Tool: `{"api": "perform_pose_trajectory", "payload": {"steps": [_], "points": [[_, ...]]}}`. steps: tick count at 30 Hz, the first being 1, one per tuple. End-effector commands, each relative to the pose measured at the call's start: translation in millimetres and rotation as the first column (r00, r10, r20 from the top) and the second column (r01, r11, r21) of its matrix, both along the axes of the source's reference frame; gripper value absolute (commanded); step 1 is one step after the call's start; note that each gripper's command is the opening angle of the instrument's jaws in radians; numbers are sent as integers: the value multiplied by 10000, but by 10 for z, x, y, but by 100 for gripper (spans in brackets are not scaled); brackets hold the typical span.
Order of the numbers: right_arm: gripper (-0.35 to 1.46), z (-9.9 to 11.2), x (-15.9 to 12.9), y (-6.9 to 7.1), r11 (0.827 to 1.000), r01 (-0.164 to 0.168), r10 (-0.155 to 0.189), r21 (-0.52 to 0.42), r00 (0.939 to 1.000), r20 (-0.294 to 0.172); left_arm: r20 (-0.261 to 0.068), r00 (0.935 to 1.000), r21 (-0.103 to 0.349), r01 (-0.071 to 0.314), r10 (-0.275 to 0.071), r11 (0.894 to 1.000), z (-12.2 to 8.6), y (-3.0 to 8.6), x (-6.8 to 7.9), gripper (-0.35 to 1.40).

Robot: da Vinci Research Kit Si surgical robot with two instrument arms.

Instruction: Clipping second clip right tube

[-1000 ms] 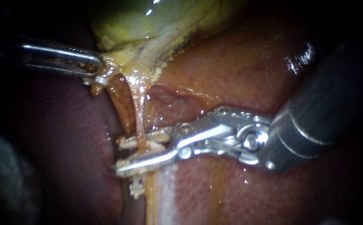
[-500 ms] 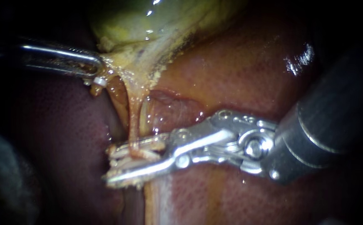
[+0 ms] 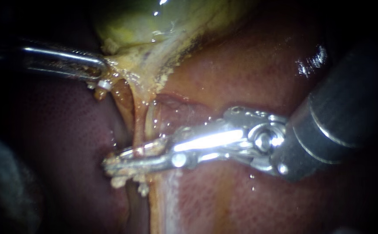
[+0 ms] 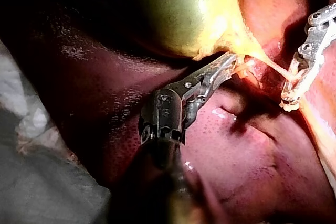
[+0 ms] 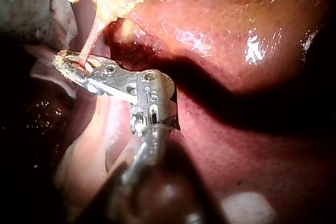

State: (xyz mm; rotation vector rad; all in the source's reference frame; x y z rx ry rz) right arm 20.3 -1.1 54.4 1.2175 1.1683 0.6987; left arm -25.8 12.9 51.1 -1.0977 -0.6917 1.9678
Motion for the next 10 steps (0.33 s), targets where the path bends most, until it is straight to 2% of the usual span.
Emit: {"api": "perform_pose_trajectory", "payload": {"steps": [1, 4, 10], "points": [[-35, 0, -1, -1, 10000, 56, -56, 25, 10000, 81, 2, 10000, -4, -3, 3, 10000, 0, 0, 0, -35], [-35, -1, -2, -3, 9999, 143, -142, -45, 9996, 226, 1, 10000, -7, -4, 4, 10000, 1, 0, 0, -35], [-35, 1, -2, -4, 9999, 141, -140, -52, 9996, 229, -1, 10000, -9, -2, 2, 10000, 1, -1, 0, -35]]}}
